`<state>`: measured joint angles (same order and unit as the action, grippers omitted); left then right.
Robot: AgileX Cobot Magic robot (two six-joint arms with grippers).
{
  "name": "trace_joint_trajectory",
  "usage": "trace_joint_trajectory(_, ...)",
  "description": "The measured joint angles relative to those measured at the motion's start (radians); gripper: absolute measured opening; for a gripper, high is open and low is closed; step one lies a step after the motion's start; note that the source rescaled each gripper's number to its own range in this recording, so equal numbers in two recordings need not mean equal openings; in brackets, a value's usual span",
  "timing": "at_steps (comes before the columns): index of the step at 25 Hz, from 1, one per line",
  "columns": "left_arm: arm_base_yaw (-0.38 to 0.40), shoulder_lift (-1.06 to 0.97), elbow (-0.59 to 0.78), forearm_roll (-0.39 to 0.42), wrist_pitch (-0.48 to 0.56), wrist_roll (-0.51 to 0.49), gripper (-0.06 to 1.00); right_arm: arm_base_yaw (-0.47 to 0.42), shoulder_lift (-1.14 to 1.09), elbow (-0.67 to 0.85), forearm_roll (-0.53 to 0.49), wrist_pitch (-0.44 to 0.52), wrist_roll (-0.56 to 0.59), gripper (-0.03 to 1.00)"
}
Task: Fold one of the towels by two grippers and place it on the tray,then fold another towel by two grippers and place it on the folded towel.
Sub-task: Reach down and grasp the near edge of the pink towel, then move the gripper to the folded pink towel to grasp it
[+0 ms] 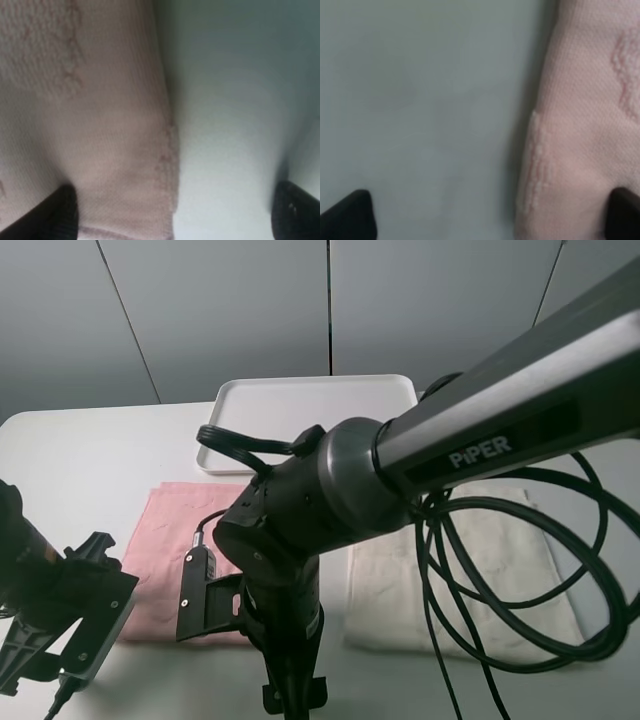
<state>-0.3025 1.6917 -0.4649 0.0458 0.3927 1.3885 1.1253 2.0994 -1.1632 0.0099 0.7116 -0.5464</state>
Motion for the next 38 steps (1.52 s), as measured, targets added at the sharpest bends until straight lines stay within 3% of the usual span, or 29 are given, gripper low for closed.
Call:
trace_joint_trajectory(4, 0.000, 0.000, 0.000, 0.000, 0.000, 0.000, 1.00, 0.000, 0.000, 0.000, -0.002, -0.002, 0.004, 0.98)
trace_joint_trajectory(6, 0.000, 0.000, 0.000, 0.002, 0.000, 0.000, 1.00, 0.000, 0.000, -0.002, -0.010, -0.006, 0.004, 0.87)
trace_joint_trajectory(8, 0.000, 0.000, 0.000, 0.002, 0.000, 0.000, 1.00, 0.000, 0.000, -0.002, -0.010, -0.018, 0.009, 0.64)
trace_joint_trajectory(12, 0.000, 0.000, 0.000, 0.002, 0.000, 0.000, 1.00, 0.000, 0.002, -0.002, -0.027, -0.064, 0.063, 0.07)
trace_joint_trajectory(13, 0.000, 0.000, 0.000, 0.002, 0.000, 0.000, 1.00, 0.000, 0.002, -0.002, -0.029, -0.067, 0.075, 0.03)
trace_joint_trajectory(27, 0.000, 0.002, 0.000, 0.002, -0.053, -0.063, 0.98, 0.000, 0.002, -0.002, -0.032, -0.069, 0.095, 0.01)
trace_joint_trajectory(30, 0.000, 0.002, 0.000, 0.004, -0.070, -0.096, 0.75, 0.000, 0.002, -0.002, -0.032, -0.070, 0.098, 0.01)
trace_joint_trajectory(34, -0.002, 0.004, 0.000, 0.046, -0.112, -0.104, 0.12, 0.000, 0.002, -0.002, -0.032, -0.070, 0.126, 0.01)
trace_joint_trajectory(35, -0.004, 0.004, 0.000, 0.050, -0.119, -0.104, 0.05, 0.000, 0.002, -0.002, -0.032, -0.071, 0.139, 0.01)
trace_joint_trajectory(38, -0.005, 0.004, 0.000, 0.056, -0.127, -0.106, 0.01, 0.000, 0.002, -0.002, -0.032, -0.074, 0.179, 0.01)
